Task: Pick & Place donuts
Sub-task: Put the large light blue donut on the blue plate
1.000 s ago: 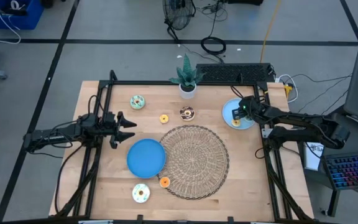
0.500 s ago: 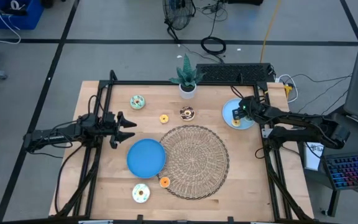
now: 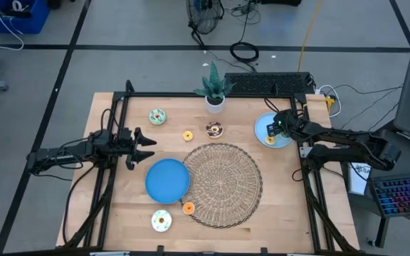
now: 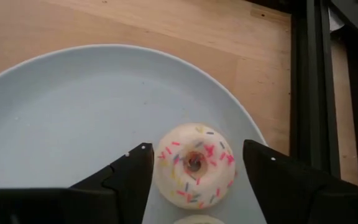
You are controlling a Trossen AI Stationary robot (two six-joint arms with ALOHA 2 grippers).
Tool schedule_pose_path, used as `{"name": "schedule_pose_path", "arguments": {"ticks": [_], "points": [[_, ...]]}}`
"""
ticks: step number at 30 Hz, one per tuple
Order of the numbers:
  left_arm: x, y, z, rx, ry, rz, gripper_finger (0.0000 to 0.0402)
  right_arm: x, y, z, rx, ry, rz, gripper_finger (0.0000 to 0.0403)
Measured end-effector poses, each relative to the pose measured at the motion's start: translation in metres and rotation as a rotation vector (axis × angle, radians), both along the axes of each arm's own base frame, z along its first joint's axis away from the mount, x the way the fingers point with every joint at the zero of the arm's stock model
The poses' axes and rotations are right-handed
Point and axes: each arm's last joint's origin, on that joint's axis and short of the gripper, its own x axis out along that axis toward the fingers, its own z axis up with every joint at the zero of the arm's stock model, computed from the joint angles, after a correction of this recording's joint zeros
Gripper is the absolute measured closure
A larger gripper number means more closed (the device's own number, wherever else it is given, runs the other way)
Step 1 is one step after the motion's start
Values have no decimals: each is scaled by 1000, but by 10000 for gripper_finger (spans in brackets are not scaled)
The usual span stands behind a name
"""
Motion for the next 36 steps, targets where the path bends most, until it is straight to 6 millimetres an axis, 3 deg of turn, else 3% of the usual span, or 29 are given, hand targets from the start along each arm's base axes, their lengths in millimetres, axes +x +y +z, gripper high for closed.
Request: {"name": "schedule_pose_path", "arguments": {"ticks": [5, 10, 19, 26, 36], "points": [[0, 0, 0, 0, 0, 0, 146, 0, 1, 6, -8, -56, 20, 171], [0, 0, 0, 0, 0, 0, 146, 5, 3, 22, -8, -291, 124, 170], [0, 0, 0, 0, 0, 0, 146, 23, 21, 62, -1, -748, 553, 180], [0, 0, 0, 0, 0, 0, 146, 32, 49, 74, 0, -821, 778, 183], [0, 0, 0, 0, 0, 0, 146, 48, 101, 71, 115, -789, 1139, 184]]}}
